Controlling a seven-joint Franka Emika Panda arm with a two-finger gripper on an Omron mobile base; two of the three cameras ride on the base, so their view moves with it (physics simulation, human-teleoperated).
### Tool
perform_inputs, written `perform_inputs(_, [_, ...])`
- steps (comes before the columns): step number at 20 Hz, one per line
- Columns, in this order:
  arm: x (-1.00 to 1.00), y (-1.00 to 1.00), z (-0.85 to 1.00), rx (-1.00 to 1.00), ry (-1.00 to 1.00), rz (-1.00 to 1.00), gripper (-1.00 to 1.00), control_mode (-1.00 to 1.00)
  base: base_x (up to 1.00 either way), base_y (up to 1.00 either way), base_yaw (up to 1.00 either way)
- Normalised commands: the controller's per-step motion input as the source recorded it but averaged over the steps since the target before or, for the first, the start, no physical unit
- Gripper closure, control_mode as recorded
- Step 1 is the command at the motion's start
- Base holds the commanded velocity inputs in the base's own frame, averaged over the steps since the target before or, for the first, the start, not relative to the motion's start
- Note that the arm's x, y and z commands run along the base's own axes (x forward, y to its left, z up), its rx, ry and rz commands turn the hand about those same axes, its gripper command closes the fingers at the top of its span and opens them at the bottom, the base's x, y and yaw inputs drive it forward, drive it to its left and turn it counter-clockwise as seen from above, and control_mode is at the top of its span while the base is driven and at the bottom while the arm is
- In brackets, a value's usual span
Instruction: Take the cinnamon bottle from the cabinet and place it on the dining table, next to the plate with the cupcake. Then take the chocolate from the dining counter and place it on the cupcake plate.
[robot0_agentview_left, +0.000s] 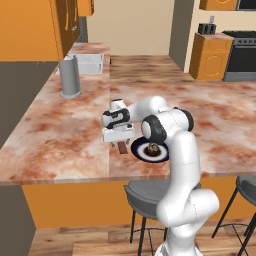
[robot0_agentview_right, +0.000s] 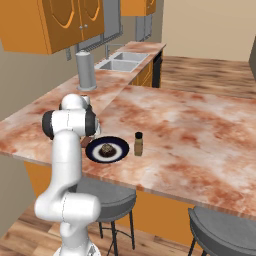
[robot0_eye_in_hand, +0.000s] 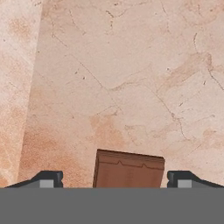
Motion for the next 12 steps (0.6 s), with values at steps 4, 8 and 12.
perform_inputs(4, [-0.43,0.00,-0.52,0.00,-0.01,0.00,-1.00,-1.00,0.00,0.00,0.00])
perform_inputs(8, [-0.38,0.00,-0.53,0.00,-0.01,0.00,-1.00,-1.00,0.00,0.00,0.00])
perform_inputs(12, [-0.39,0.00,-0.55,0.00,-0.01,0.00,-1.00,-1.00,0.00,0.00,0.00])
